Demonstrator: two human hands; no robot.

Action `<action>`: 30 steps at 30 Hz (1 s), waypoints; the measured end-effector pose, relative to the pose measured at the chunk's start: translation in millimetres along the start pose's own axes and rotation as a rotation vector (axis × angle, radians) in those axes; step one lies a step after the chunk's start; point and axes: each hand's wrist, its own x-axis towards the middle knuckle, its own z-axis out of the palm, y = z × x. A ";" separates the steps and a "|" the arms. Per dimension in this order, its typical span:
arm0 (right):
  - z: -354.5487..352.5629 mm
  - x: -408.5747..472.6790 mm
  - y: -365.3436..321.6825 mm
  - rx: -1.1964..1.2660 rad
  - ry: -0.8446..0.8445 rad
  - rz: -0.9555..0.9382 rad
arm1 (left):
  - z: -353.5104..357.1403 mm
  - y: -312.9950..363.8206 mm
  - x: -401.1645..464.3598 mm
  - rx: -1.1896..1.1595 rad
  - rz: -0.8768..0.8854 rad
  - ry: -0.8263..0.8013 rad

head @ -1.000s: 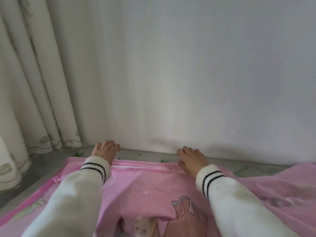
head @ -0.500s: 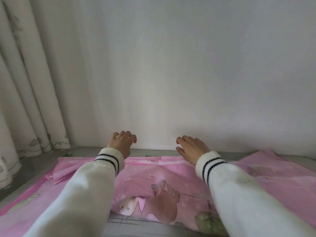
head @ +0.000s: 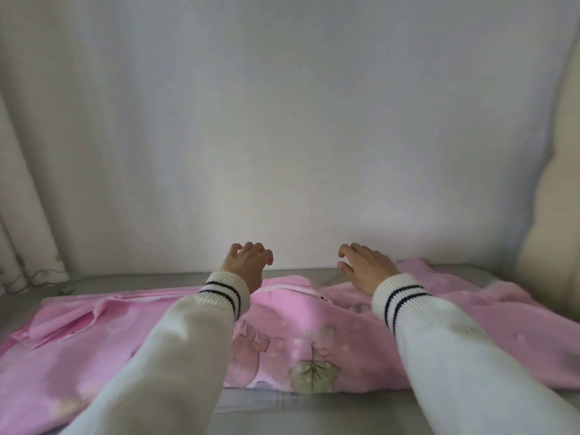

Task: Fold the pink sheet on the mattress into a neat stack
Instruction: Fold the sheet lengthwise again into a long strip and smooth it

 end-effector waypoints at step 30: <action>35.4 -117.3 199.0 -0.041 -0.292 0.543 | 35.0 204.3 36.4 -0.232 0.310 -0.473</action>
